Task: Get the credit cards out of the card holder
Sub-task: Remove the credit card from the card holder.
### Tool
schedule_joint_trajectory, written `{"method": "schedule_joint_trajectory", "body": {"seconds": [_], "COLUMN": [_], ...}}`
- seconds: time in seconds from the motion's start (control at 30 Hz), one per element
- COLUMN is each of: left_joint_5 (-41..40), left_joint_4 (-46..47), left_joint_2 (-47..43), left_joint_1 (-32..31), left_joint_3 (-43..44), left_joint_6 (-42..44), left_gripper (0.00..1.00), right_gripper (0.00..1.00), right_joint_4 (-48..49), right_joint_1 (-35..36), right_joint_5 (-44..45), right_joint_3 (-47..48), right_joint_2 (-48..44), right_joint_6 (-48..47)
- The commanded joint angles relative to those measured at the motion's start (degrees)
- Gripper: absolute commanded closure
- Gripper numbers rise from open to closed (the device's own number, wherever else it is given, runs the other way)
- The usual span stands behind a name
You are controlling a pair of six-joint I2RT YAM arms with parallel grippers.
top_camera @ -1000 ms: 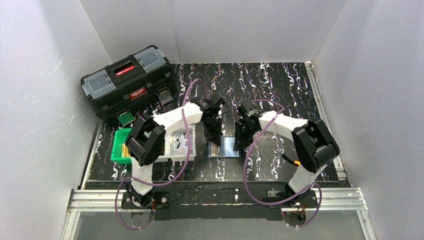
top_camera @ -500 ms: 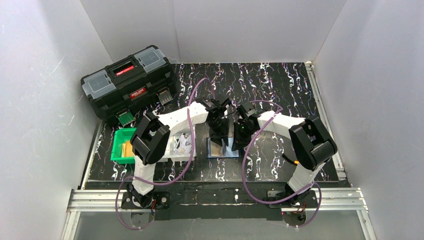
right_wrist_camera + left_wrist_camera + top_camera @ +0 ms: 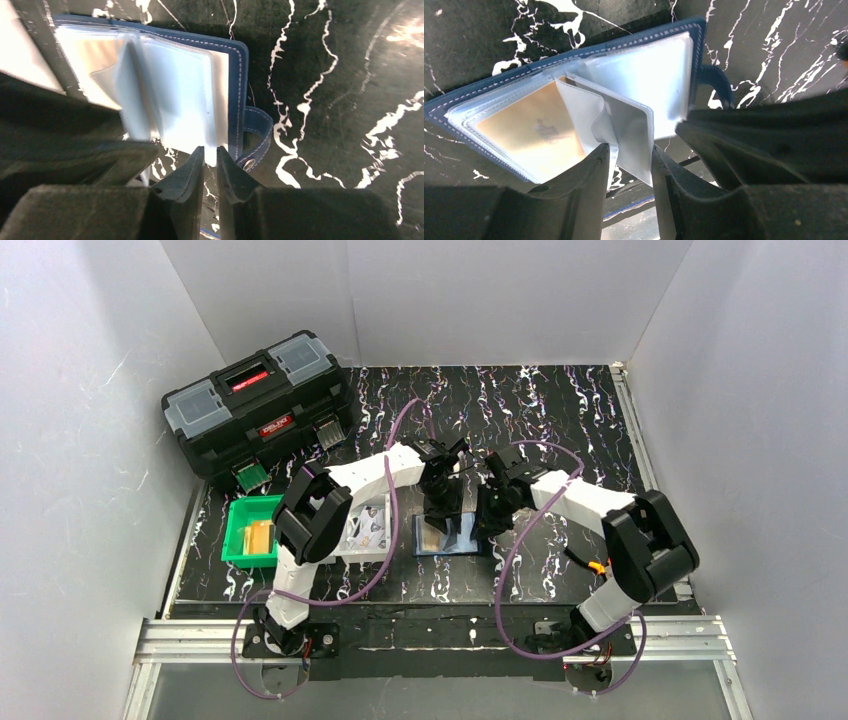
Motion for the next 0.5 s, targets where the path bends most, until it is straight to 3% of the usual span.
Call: {"method": "schedule_joint_trajectory", "body": {"seconds": [0.0,0.23,0.47], "left_joint_5": [-0.5,-0.4,-0.1], "left_joint_4": [-1.5,-1.4,-1.3], "left_joint_2": [1.2,2.4,2.3], "left_joint_1": [-0.3,-0.3,-0.2], "left_joint_3": [2.1,2.5,2.3], "left_joint_6": [0.4,0.2,0.3], "left_gripper": [0.65,0.65,0.62], "right_gripper": [0.77,0.7,0.76], "right_joint_4": [-0.9,1.0,6.3], "right_joint_1": [-0.6,-0.6,0.2], "right_joint_5": [3.5,0.5,-2.8], "right_joint_3": [-0.5,-1.6,-4.3], "right_joint_2": [-6.8,-11.7,-12.0], "right_joint_6": [1.2,1.7,2.7]}}
